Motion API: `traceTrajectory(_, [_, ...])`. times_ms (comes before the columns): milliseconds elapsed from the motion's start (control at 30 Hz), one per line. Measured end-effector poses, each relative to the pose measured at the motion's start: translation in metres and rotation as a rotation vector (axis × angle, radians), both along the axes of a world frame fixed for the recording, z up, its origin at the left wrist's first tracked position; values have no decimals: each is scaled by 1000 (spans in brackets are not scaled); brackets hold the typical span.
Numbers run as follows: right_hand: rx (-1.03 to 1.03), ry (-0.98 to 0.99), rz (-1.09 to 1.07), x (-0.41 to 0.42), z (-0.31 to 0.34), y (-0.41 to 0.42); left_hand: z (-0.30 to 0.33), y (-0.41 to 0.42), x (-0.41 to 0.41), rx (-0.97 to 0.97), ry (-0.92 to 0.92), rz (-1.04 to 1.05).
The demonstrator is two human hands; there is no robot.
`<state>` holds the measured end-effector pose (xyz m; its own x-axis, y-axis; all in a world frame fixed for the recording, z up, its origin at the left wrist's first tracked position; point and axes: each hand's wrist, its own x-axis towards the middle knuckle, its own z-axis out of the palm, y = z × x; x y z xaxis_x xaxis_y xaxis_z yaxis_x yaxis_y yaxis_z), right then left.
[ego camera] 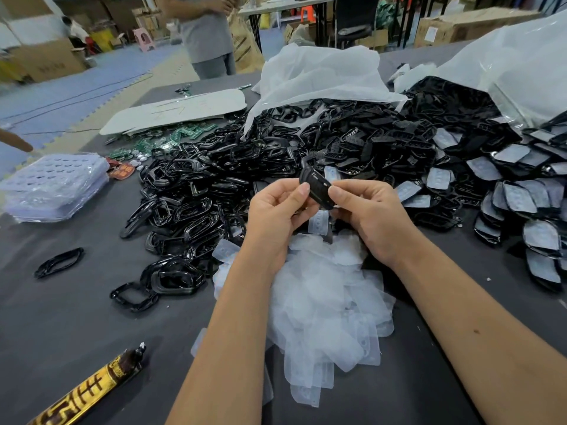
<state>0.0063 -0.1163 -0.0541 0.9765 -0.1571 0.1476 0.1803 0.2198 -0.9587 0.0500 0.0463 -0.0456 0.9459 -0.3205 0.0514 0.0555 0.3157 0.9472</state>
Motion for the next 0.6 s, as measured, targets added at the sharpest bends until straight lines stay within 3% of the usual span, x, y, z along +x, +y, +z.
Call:
traceTrajectory(467, [233, -10, 101, -2, -2, -4, -1, 2, 3, -21, 82, -83])
traceTrajectory(600, [148, 36, 81, -2, -2, -1, -3, 4, 4, 66, 57, -45])
